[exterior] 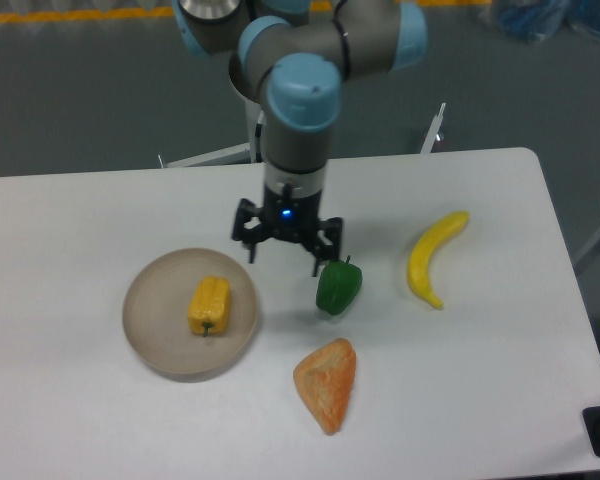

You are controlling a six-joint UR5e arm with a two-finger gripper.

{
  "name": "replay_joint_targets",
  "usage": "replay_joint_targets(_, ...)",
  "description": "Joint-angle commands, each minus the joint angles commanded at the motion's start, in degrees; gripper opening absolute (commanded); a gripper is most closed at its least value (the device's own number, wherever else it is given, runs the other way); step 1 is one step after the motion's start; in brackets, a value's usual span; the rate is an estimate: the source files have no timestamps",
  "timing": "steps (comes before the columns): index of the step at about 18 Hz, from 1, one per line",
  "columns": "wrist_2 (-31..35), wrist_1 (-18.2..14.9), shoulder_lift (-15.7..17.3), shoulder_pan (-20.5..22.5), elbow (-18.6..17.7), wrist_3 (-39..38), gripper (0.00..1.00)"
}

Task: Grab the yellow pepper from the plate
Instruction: 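Lower the gripper onto the yellow pepper on the plate, then close the gripper around the yellow pepper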

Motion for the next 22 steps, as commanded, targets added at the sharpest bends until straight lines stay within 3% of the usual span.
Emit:
replay_joint_targets(1,1.2,2.4,-1.0,-0.6,-1.1,-0.9,1.00)
replay_joint_targets(6,2.8,4.4,-4.1,-3.5,-1.5,-1.7,1.00)
replay_joint_targets(22,5.2,4.9,-7.2,-7.3,-2.1,-1.5,1.00)
